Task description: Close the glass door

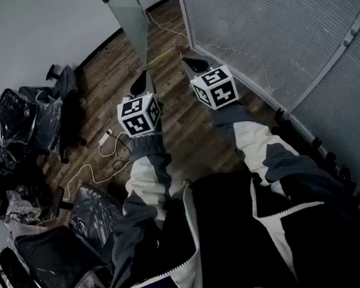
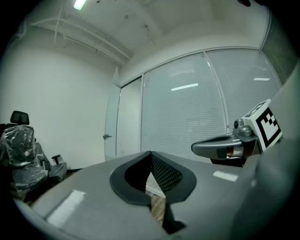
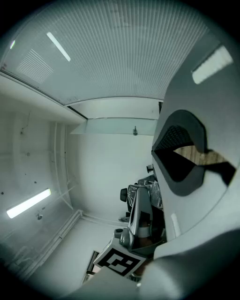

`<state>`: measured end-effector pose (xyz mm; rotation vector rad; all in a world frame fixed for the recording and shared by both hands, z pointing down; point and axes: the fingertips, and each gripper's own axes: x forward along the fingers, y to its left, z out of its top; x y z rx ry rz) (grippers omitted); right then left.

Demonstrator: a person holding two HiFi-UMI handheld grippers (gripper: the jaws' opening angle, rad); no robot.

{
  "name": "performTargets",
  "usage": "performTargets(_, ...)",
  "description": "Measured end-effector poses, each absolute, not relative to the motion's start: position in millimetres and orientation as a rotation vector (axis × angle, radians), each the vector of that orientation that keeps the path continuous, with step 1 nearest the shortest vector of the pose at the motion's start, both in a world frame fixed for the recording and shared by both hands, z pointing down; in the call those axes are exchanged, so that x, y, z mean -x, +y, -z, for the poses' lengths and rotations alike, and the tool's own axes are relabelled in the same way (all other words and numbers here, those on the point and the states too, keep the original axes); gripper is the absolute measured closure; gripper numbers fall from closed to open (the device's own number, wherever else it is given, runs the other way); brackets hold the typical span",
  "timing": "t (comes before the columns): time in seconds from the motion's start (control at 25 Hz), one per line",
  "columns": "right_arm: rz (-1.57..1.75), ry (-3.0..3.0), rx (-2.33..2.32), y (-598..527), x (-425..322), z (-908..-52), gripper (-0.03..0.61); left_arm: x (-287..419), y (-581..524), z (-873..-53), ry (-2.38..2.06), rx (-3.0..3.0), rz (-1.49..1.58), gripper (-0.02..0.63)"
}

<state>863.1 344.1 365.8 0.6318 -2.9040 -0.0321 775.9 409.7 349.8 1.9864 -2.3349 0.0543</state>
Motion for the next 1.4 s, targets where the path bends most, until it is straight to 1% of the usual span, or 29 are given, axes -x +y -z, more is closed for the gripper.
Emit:
performTargets(0.48,-0.002,-2.923,-0.590,347,-860,-371,0.575,-776,406,-360,-2.324,-1.988,-0.069,0.611)
performTargets(0.64,0.040,-2.923,-0.568,350,-859,-374,0.574,-775,409,-361,-2.328,-1.979,-0.065,0.611)
performTargets(1.04,0.037,-2.897,-0.466,353,-854,-413,0.574,-766,415,-395,-2.299,-1.919,0.081,0.612)
performTargets(1.4,0.061,-2.856,-0.489,321,-818,-438,0.574,-719,385,-421,-2.285,-1.912,0.116,0.611)
